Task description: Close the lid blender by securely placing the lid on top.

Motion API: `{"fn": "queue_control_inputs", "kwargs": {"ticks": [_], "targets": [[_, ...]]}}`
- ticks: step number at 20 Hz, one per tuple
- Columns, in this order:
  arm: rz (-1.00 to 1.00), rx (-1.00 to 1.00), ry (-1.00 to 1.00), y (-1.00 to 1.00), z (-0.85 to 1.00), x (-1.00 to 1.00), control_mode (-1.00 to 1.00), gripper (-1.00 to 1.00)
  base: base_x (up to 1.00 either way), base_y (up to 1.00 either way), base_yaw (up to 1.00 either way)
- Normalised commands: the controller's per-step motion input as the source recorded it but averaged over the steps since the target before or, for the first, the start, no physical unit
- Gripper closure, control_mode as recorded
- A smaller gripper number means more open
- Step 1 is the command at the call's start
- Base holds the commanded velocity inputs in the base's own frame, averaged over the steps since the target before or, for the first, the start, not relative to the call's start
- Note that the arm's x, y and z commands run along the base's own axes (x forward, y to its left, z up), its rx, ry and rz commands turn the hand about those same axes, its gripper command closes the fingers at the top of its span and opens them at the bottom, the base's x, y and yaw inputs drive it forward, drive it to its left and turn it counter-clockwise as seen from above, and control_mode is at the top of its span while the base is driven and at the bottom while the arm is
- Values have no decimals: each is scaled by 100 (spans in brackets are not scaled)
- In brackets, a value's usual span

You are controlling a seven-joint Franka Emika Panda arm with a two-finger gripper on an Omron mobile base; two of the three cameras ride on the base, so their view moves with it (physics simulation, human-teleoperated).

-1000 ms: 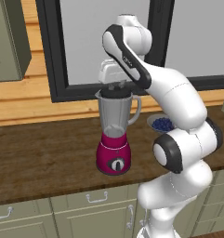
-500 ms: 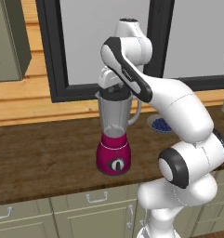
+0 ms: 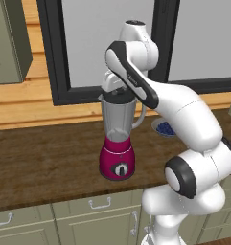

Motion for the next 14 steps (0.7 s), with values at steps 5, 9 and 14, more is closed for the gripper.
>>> {"fn": "queue_control_inputs", "kwargs": {"ticks": [5,9,14], "targets": [[0,0,18,0,0,28,-100,100,0,0,0],[0,0,13,0,0,3,-100,100,0,0,0],[0,0,9,0,0,0,-100,100,0,0,0]]}}
